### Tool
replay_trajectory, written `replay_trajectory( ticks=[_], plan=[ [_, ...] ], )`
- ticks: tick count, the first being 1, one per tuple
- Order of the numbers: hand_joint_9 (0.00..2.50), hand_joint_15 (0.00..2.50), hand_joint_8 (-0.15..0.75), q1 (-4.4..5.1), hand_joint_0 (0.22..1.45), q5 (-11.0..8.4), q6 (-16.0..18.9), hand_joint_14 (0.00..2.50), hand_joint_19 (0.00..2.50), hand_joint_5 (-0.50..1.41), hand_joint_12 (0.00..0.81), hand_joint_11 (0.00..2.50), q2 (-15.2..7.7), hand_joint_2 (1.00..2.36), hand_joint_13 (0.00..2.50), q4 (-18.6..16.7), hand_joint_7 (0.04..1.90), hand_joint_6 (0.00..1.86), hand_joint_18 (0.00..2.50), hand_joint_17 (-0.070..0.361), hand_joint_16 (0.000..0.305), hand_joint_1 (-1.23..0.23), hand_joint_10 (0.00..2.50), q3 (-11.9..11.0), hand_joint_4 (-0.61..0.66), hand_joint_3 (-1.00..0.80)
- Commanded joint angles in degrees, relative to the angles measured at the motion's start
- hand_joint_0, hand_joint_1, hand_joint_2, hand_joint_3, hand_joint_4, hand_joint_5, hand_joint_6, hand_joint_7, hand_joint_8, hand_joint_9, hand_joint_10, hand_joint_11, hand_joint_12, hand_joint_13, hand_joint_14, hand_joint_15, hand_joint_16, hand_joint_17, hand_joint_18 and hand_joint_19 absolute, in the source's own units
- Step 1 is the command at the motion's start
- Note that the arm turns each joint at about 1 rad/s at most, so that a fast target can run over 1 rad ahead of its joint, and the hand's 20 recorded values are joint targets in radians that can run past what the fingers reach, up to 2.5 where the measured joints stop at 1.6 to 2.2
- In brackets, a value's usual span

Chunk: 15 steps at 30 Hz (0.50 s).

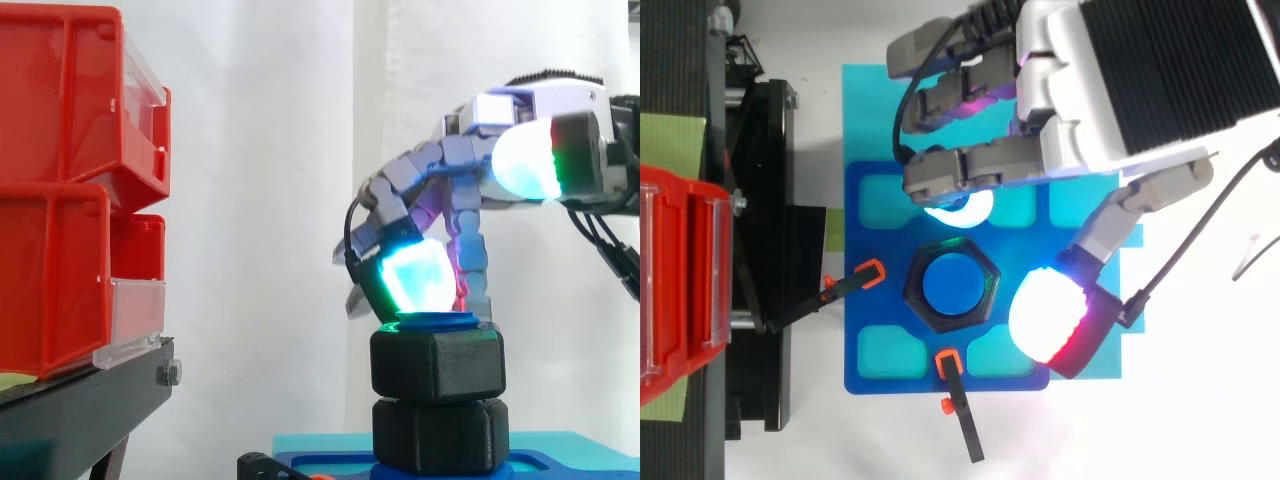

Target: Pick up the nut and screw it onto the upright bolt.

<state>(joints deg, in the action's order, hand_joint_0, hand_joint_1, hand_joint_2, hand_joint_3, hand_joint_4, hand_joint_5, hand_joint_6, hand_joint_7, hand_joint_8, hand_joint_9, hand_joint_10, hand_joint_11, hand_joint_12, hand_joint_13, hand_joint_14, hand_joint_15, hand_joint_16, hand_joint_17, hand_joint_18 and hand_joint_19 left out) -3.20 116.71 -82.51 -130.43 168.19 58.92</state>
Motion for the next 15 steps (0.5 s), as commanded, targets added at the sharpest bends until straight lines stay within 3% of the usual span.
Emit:
replay_trajectory(
  ticks=[1, 4, 5, 8, 9, 15],
  plan=[
    [1.46, 0.0, 0.247, -0.49, 0.47, 0.36, 0.0, 0.0, 0.03, 0.06, 0.296, 0.0, 0.0, 1.0, 0.85, 2.5, 1.33, 0.5, 0.63, 0.085, 0.038, -0.1, 0.0, -2.3, 0.14, -0.5],
    [1.33, 0.0, 0.273, -0.67, 0.47, 0.45, -0.1, 0.0, 0.0, -0.02, 0.315, 0.0, 0.0, 1.0, 0.83, 3.2, 1.06, 0.51, 0.57, 0.094, 0.042, -0.09, 0.0, -2.9, 0.23, -0.5],
    [1.29, 0.0, 0.275, -0.84, 0.47, 0.45, -0.1, 0.0, 0.0, -0.05, 0.324, 0.0, 0.0, 1.0, 0.82, 4.4, 0.95, 0.5, 0.56, 0.096, 0.043, -0.09, 0.0, -4.3, 0.25, -0.5],
    [1.15, 0.0, 0.275, -0.84, 0.47, 0.62, -0.2, 0.0, 0.0, -0.1, 0.337, 0.0, 0.0, 1.0, 0.71, 6.9, 0.84, 0.5, 0.48, 0.102, 0.045, -0.1, 0.0, -6.8, 0.22, -0.5],
    [1.12, 0.0, 0.273, -0.84, 0.46, 0.62, -0.4, 0.0, 0.0, -0.11, 0.344, 0.0, 0.0, 1.0, 0.68, 8.7, 0.82, 0.5, 0.45, 0.103, 0.046, -0.1, 0.0, -8.6, 0.2, -0.5],
    [0.88, 0.0, 0.256, -0.4, 0.45, 0.54, -0.2, 0.0, 0.0, -0.15, 0.369, 0.0, -0.1, 1.0, 0.46, 7.6, 0.69, 0.5, 0.23, 0.114, 0.05, -0.1, 0.0, -9.3, 0.16, -0.5]
  ],
)
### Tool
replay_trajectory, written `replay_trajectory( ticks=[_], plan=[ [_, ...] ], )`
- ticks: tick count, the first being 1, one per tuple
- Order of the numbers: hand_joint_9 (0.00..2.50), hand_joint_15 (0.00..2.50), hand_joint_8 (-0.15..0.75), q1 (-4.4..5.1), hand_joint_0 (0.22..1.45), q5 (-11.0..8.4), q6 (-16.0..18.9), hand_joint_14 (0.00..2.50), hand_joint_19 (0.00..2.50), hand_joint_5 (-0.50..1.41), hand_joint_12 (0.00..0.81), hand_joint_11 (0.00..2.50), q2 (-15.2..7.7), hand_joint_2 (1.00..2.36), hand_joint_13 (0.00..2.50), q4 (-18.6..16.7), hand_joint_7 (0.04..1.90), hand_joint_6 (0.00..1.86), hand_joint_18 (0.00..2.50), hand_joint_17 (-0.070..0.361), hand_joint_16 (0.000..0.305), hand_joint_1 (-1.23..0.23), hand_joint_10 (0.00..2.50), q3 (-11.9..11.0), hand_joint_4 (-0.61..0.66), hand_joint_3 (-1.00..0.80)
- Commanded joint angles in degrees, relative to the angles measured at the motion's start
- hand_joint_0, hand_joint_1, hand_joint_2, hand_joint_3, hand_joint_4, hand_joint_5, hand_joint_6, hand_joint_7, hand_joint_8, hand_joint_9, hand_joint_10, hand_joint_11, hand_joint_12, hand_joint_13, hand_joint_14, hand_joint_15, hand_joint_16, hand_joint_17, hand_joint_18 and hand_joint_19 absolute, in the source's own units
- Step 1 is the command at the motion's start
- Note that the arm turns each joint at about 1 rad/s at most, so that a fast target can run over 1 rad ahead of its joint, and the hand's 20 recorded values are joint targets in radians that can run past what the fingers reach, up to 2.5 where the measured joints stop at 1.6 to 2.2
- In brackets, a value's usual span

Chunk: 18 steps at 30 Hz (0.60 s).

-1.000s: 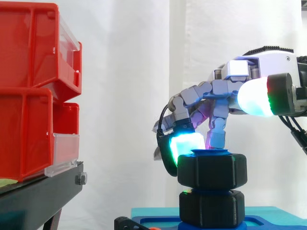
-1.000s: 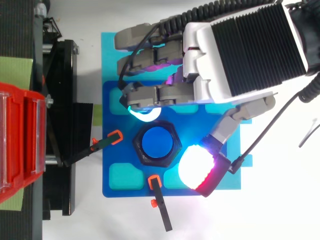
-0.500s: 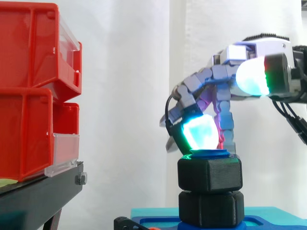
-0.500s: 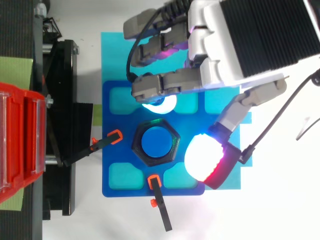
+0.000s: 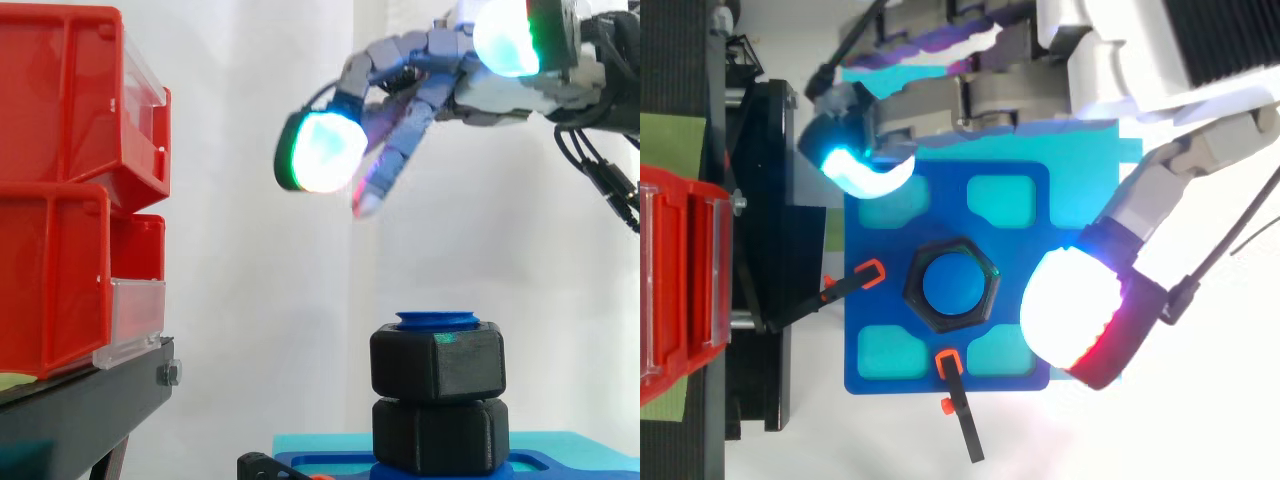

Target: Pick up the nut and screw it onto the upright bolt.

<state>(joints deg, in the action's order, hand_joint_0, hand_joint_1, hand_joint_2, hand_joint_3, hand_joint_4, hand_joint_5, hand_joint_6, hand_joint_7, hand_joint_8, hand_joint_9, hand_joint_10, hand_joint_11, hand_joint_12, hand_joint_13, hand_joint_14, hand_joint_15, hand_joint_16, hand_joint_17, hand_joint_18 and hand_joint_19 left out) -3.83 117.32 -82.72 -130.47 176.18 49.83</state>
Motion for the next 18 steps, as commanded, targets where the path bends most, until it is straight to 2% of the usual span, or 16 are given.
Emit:
replay_trajectory(
  ticks=[1, 5, 6, 9, 10, 11, 13, 18],
  plan=[
    [0.84, 0.0, 0.255, 0.49, 0.44, -0.16, 0.0, 0.0, 0.0, -0.15, 0.365, 0.0, 0.0, 1.0, 0.43, -1.0, 0.67, 0.5, 0.2, 0.116, 0.052, -0.1, 0.0, 0.7, 0.16, -0.5],
    [0.73, 0.0, 0.245, 1.11, 0.44, -0.51, 0.4, 0.0, 0.0, -0.17, 0.367, 0.0, 0.0, 1.0, 0.32, -4.1, 0.63, 0.5, 0.06, 0.119, 0.053, -0.1, 0.0, 4.0, 0.12, -0.5],
    [0.73, 0.0, 0.244, 1.37, 0.43, -0.95, 0.8, 0.0, 0.0, -0.17, 0.368, 0.0, 0.0, 1.0, 0.3, -6.3, 0.62, 0.5, 0.04, 0.119, 0.053, -0.1, 0.0, 5.6, 0.12, -0.5],
    [0.67, 0.0, 0.244, 1.72, 0.43, -1.13, 1.7, 0.0, 0.0, -0.17, 0.369, 0.0, 0.0, 1.0, 0.25, -9.5, 0.61, 0.5, 0.0, 0.121, 0.054, -0.09, 0.0, 7.5, 0.12, -0.5],
    [0.66, 0.0, 0.244, 1.9, 0.43, -1.13, 2.8, 0.0, 0.0, -0.17, 0.371, 0.0, 0.0, 1.0, 0.24, -12.1, 0.61, 0.5, 0.0, 0.121, 0.054, -0.09, 0.0, 9.0, 0.11, -0.5],
    [0.65, 0.0, 0.243, 1.9, 0.43, -1.13, 3.1, 0.0, 0.0, -0.17, 0.374, 0.0, 0.0, 1.0, 0.23, -12.9, 0.61, 0.5, 0.0, 0.122, 0.054, -0.08, 0.0, 9.1, 0.12, -0.5],
    [0.64, 0.0, 0.243, 2.16, 0.43, -1.22, 3.4, 0.0, 0.0, -0.17, 0.374, 0.0, 0.0, 1.0, 0.22, -13.8, 0.61, 0.5, 0.0, 0.122, 0.054, -0.08, 0.0, 9.7, 0.11, -0.5],
    [0.63, 0.0, 0.246, 2.51, 0.42, -1.3, 3.1, 0.0, 0.0, -0.17, 0.377, 0.0, 0.0, 1.0, 0.22, -12.0, 0.62, 0.5, 0.0, 0.123, 0.055, -0.07, 0.0, 10.5, 0.12, -0.5]
  ],
)
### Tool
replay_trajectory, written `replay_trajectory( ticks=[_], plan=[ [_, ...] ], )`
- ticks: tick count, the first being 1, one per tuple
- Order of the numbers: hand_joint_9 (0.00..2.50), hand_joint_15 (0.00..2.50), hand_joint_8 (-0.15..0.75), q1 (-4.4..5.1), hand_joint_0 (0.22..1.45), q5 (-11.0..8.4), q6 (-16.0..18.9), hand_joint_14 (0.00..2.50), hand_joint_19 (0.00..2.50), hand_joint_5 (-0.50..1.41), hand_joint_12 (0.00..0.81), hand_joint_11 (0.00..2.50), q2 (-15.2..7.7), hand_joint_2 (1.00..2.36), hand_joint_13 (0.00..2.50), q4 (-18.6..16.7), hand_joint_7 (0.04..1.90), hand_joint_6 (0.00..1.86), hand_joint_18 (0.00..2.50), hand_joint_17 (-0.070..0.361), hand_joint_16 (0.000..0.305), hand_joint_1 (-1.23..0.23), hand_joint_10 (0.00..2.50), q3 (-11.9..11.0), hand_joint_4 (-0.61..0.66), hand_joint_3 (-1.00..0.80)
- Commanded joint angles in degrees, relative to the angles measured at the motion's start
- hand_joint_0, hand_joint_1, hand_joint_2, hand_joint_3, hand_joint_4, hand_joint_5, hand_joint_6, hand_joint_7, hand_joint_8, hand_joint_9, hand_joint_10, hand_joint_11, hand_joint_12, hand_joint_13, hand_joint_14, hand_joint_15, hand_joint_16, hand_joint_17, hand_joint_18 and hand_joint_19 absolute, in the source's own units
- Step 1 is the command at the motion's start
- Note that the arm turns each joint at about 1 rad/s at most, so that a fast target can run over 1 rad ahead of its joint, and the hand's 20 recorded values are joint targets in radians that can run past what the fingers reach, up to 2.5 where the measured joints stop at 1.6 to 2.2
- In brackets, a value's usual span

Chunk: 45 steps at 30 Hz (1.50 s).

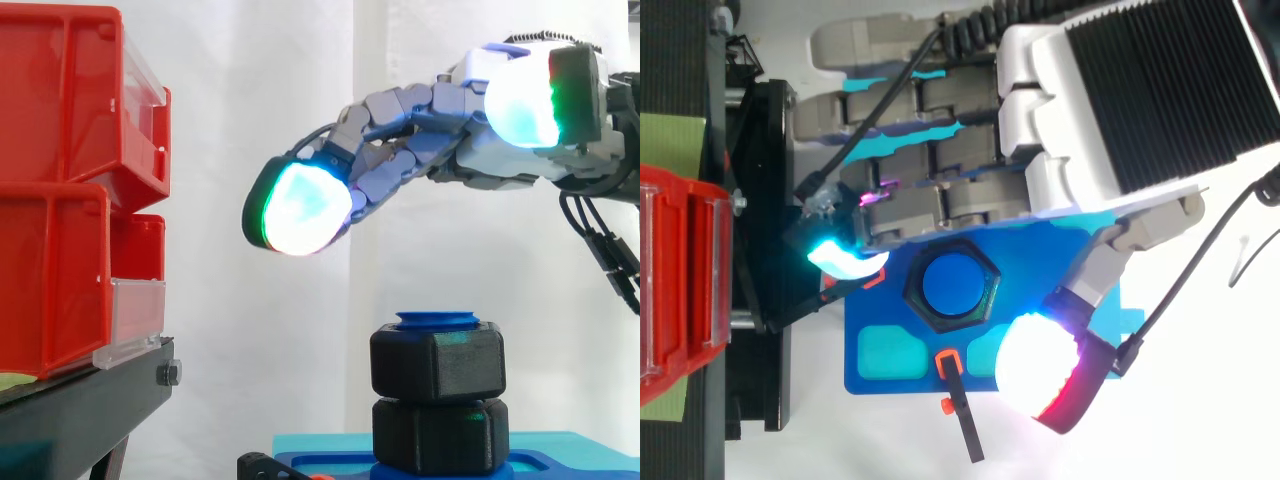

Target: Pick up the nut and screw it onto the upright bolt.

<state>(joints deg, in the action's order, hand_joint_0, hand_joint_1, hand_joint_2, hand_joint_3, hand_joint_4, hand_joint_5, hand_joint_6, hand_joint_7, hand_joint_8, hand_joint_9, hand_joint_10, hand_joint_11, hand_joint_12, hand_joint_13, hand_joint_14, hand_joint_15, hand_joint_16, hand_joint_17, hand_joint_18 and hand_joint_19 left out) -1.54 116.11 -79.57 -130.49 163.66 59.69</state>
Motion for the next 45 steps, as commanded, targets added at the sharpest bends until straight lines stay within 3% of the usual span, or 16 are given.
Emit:
replay_trajectory(
  ticks=[1, 16, 34, 41, 45],
  plan=[
    [0.62, 0.0, 0.244, 0.31, 0.42, -0.18, -0.1, 0.0, 0.0, -0.17, 0.377, 0.0, 0.0, 1.0, 0.22, 0.6, 0.62, 0.5, 0.0, 0.123, 0.055, -0.07, 0.0, 0.7, 0.12, -0.5],
    [0.62, 0.0, 0.253, 1.45, 0.42, -0.71, -0.1, 0.0, 0.0, -0.16, 0.38, 0.0, 0.0, 1.0, 0.22, 0.9, 0.64, 0.5, 0.0, 0.123, 0.055, -0.07, 0.0, 1.9, 0.14, -0.5],
    [0.66, 0.0, 0.268, 1.45, 0.43, -0.71, -0.3, 0.0, 0.0, -0.13, 0.378, 0.0, 0.0, 1.0, 0.26, 0.7, 0.73, 0.5, 0.0, 0.121, 0.054, -0.08, 0.0, 2.1, 0.17, -0.5],
    [0.67, 0.0, 0.27, 1.54, 0.43, -1.06, -0.1, 0.0, 0.0, -0.13, 0.379, 0.0, 0.0, 1.0, 0.27, -2.1, 0.73, 0.5, 0.0, 0.12, 0.053, -0.09, 0.0, 4.3, 0.18, -0.5],
    [0.67, 0.0, 0.268, 1.54, 0.43, -1.06, 0.8, 0.0, 0.0, -0.13, 0.38, 0.0, 0.0, 1.0, 0.27, -3.1, 0.73, 0.5, 0.0, 0.12, 0.053, -0.1, 0.0, 4.5, 0.18, -0.5]
  ],
)
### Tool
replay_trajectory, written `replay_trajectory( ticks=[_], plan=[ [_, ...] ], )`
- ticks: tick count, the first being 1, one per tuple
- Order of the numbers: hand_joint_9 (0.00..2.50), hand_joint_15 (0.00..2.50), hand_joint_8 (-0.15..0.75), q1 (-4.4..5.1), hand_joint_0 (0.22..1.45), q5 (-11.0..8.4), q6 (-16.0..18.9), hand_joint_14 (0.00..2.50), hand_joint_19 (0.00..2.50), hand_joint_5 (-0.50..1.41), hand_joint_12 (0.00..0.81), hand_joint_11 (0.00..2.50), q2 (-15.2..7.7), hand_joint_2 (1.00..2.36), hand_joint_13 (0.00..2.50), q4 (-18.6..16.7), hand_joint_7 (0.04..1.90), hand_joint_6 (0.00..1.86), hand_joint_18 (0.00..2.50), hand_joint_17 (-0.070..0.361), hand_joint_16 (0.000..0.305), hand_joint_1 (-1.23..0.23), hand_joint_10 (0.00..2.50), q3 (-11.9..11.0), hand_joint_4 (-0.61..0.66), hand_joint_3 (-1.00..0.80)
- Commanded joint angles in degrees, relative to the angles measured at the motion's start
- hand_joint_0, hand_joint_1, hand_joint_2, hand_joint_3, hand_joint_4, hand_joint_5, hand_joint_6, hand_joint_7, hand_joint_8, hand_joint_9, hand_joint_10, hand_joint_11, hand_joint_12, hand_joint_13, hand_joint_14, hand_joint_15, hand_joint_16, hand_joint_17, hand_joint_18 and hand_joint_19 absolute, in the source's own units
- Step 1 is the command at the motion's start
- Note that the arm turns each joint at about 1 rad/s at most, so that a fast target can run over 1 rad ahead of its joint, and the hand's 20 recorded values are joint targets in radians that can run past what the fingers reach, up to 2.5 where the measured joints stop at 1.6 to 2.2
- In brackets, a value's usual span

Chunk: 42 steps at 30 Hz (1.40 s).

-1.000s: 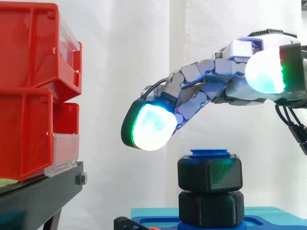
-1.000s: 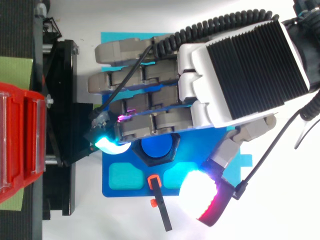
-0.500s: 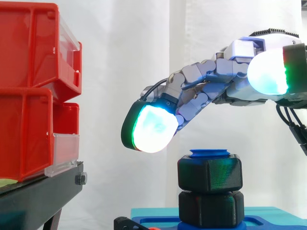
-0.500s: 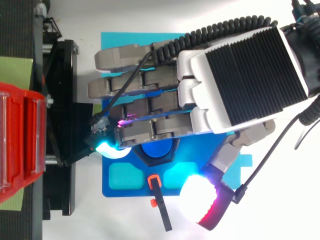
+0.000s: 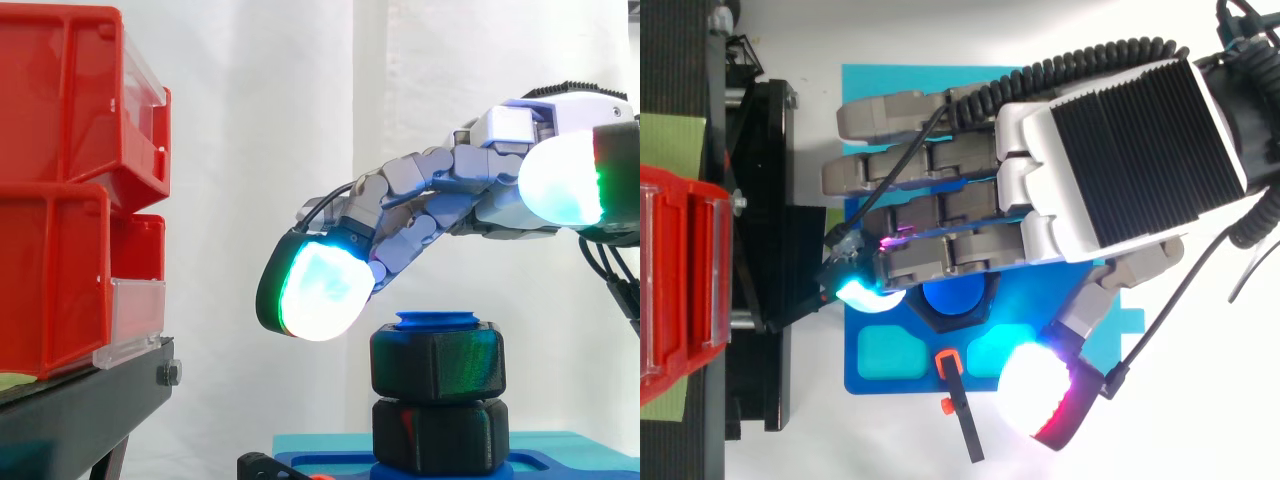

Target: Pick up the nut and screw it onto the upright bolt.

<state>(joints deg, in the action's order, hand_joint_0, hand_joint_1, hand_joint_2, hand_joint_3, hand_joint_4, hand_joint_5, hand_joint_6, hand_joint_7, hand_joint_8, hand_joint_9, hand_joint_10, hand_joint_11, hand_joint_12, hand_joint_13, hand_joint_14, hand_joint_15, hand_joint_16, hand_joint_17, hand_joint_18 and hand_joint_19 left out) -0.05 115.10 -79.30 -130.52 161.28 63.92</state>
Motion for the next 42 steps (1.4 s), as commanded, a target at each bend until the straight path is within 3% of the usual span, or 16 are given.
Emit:
replay_trajectory(
  ticks=[1, 15, 30, 32, 42],
  plan=[
    [0.67, 0.0, 0.269, 0.05, 0.43, -0.14, 0.8, 0.0, 0.0, -0.13, 0.379, 0.0, 0.0, 1.0, 0.28, -0.8, 0.73, 0.5, 0.0, 0.12, 0.053, -0.1, 0.0, 0.2, 0.18, -0.5],
    [0.68, 0.0, 0.269, 0.05, 0.43, -1.02, 1.4, 0.0, 0.0, -0.12, 0.378, 0.0, 0.0, 1.0, 0.29, -3.2, 0.75, 0.5, 0.0, 0.12, 0.053, -0.05, 0.0, 0.2, 0.19, -0.5],
    [0.73, 0.0, 0.272, 0.05, 0.44, -1.37, 1.3, 0.0, 0.0, -0.08, 0.372, 0.0, 0.0, 1.0, 0.31, 0.6, 0.83, 0.5, 0.01, 0.116, 0.051, -0.03, 0.0, 0.2, 0.23, -0.5],
    [0.77, 0.0, 0.272, 0.05, 0.44, -1.28, 1.3, 0.0, 0.0, -0.06, 0.37, 0.0, 0.0, 1.0, 0.32, 1.0, 0.95, 0.5, 0.02, 0.115, 0.051, -0.02, 0.0, 0.2, 0.24, -0.5],
    [0.81, 0.0, 0.272, -0.39, 0.45, -1.19, 1.3, 0.0, 0.0, -0.04, 0.368, 0.0, 0.0, 1.0, 0.36, 0.7, 1.09, 0.51, 0.07, 0.112, 0.05, -0.02, 0.0, 0.2, 0.24, -0.5]
  ],
)
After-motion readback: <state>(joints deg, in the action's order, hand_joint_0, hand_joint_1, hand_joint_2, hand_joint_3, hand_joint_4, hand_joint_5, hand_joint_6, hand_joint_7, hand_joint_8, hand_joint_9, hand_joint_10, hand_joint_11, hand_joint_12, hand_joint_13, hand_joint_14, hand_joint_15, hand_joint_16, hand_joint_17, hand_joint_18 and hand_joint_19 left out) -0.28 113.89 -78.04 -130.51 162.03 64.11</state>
